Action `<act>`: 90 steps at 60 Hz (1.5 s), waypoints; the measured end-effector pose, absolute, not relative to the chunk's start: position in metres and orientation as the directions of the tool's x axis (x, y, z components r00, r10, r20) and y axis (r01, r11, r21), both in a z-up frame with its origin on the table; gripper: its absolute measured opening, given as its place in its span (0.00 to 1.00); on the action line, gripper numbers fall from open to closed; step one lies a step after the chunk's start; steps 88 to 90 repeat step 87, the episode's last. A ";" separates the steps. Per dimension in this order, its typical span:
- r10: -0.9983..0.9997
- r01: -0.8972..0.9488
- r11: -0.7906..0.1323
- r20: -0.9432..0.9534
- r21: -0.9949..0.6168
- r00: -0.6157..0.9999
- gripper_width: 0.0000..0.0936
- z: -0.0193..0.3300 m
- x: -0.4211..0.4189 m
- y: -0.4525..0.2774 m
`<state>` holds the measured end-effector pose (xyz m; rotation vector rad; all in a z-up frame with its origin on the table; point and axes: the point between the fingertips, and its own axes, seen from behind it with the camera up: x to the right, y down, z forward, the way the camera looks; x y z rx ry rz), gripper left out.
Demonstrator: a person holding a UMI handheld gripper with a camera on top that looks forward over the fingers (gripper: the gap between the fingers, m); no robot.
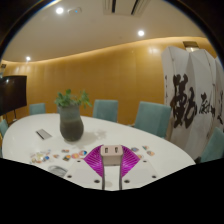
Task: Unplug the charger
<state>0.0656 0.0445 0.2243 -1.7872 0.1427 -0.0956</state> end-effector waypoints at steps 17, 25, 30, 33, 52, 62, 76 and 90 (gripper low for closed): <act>-0.222 -0.096 -0.612 0.054 -0.785 0.974 0.31 0.023 0.152 0.009; -0.244 -0.126 -0.608 0.033 -0.784 0.969 0.50 0.010 0.159 0.001; -0.254 -0.126 -0.603 0.040 -0.788 0.966 0.74 0.022 0.163 -0.008; -0.248 -0.115 -0.597 0.047 -0.794 0.968 0.87 0.032 0.163 -0.014; -0.225 -0.064 -0.597 0.090 -0.800 0.970 0.93 0.122 0.132 -0.109; -0.218 -0.076 -0.603 0.072 -0.794 0.973 0.93 0.149 0.112 -0.146; -0.210 -0.052 -0.590 0.091 -0.806 0.974 0.93 0.162 0.104 -0.165; -0.193 -0.042 -0.579 0.087 -0.814 0.977 0.93 0.170 0.100 -0.166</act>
